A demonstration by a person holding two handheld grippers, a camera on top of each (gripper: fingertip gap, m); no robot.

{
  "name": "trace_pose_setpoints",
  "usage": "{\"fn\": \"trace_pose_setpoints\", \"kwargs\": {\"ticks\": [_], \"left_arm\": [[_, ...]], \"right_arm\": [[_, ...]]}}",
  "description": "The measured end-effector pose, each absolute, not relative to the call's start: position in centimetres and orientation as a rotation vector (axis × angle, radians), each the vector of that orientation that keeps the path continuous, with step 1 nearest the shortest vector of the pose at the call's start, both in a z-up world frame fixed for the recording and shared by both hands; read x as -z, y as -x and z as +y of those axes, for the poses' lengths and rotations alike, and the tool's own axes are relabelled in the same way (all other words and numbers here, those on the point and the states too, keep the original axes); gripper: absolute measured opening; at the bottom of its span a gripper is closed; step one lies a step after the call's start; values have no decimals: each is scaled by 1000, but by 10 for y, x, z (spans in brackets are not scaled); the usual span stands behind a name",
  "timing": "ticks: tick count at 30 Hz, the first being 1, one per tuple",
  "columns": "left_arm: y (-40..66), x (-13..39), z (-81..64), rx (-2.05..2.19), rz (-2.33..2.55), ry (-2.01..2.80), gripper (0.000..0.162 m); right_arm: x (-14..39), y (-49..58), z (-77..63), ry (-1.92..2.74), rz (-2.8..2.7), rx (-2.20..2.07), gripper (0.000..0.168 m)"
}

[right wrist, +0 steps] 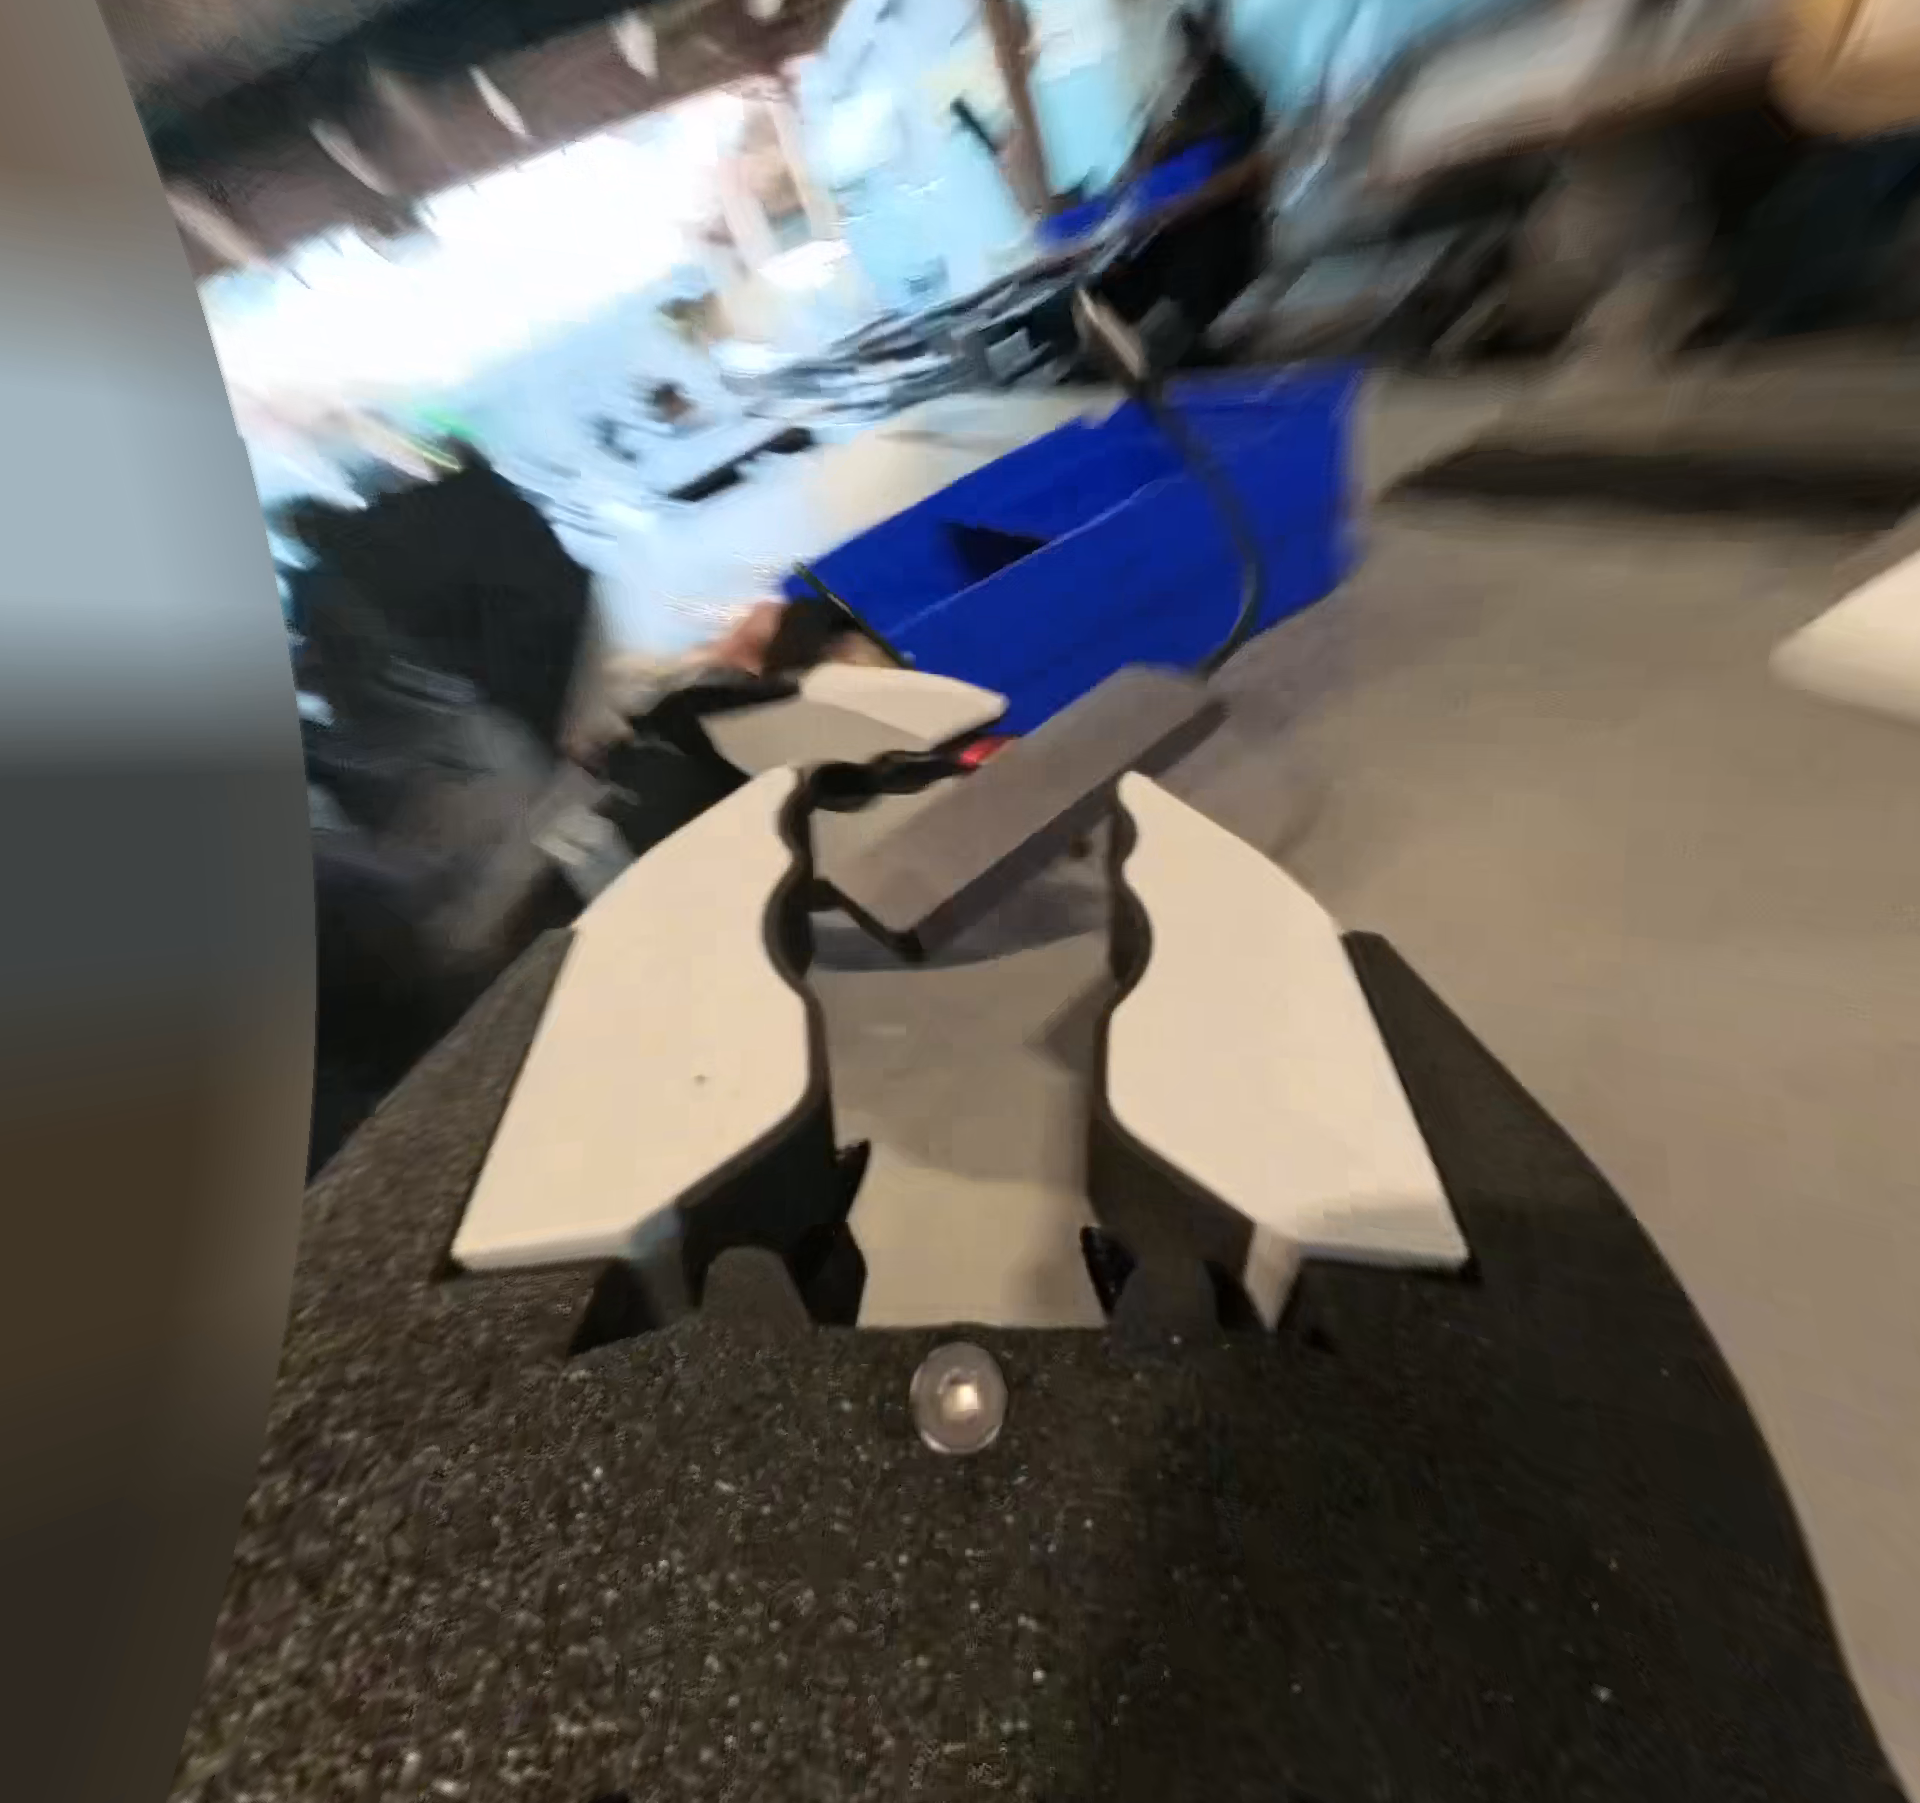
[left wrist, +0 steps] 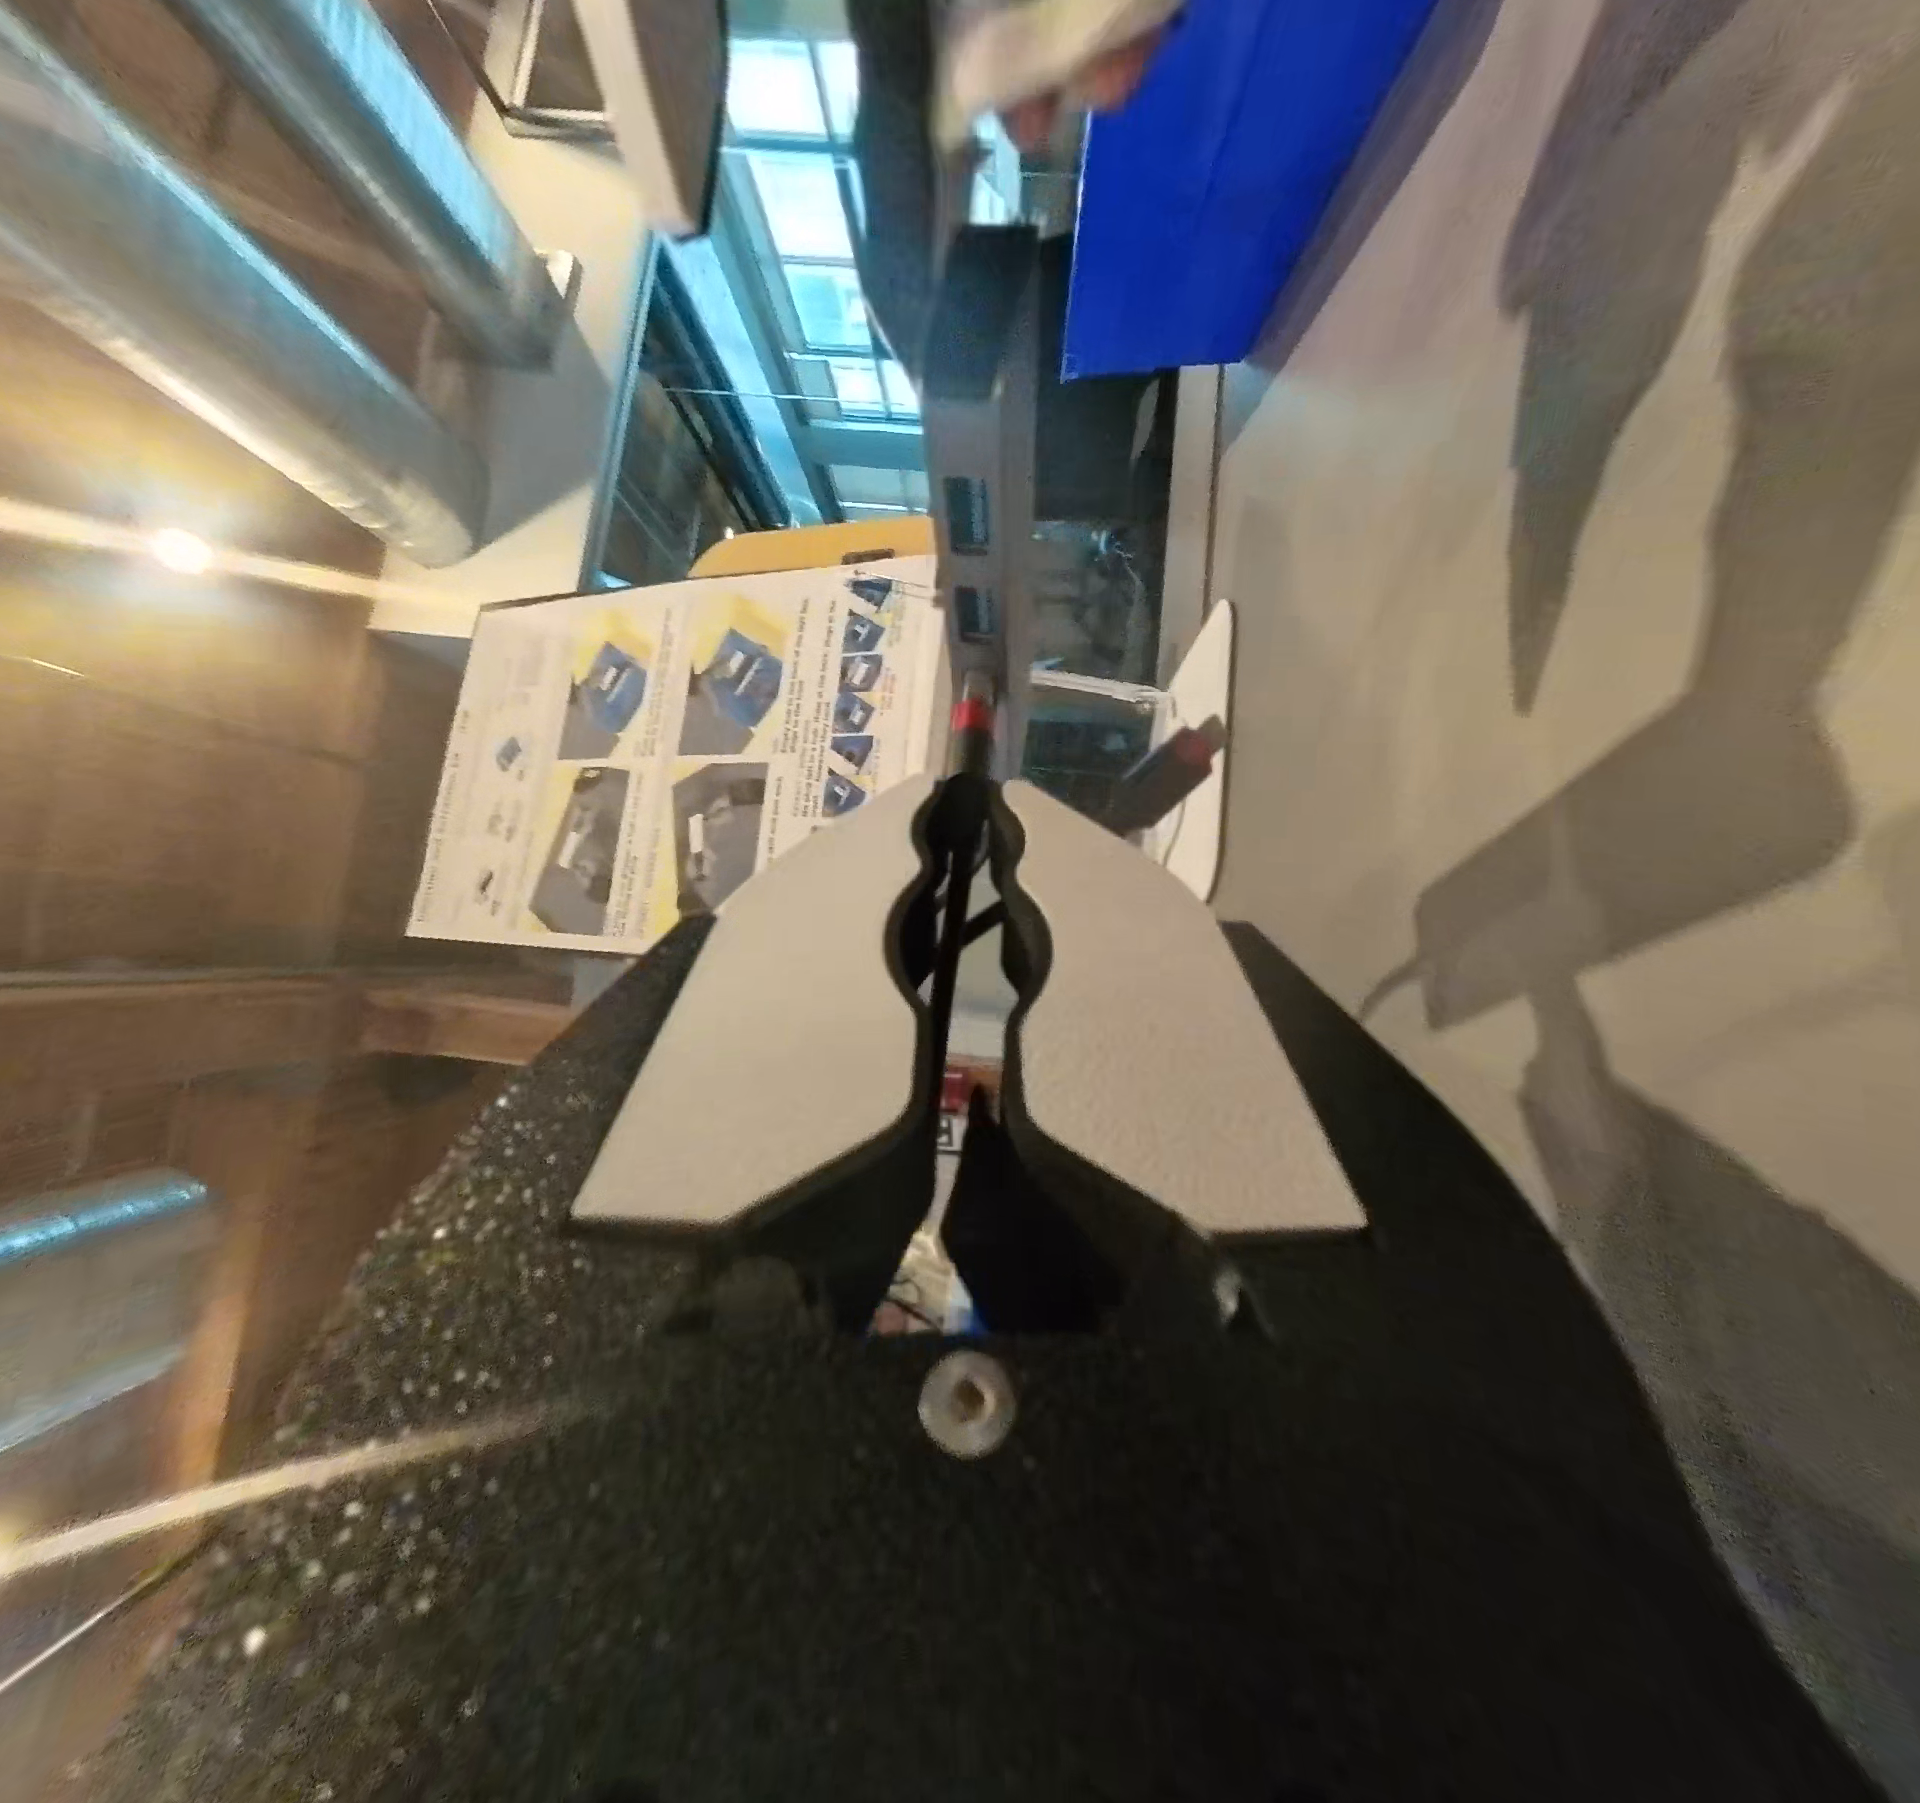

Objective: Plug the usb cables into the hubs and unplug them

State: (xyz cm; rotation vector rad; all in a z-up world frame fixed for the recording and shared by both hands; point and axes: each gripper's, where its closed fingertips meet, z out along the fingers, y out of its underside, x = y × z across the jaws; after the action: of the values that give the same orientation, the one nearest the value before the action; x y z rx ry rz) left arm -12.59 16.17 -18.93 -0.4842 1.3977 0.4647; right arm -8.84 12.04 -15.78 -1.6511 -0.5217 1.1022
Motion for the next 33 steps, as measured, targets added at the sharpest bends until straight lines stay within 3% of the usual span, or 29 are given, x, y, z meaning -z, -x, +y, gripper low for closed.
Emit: {"fn": "trace_pose_setpoints", "kwargs": {"ticks": [2,5,12,16,23,33], "left_arm": [[126,188,161,-467,1392,474,6],[126,187,159,-474,1387,455,6],[123,186,153,-476,1384,418,7],[119,196,159,-375,1411,536,11],[124,183,166,70,1303,949,52],[139,188,167,420,1326,1221,39]], "right_arm": [[167,94,129,1782,-453,-1302,62],[177,109,133,1885,-444,-1522,60],[183,126,142,1902,-396,-1832,21],[188,119,151,1871,-381,-1753,13],[189,98,162,1767,-376,-1589,11],[183,79,164,1671,-385,-1399,11]]}}
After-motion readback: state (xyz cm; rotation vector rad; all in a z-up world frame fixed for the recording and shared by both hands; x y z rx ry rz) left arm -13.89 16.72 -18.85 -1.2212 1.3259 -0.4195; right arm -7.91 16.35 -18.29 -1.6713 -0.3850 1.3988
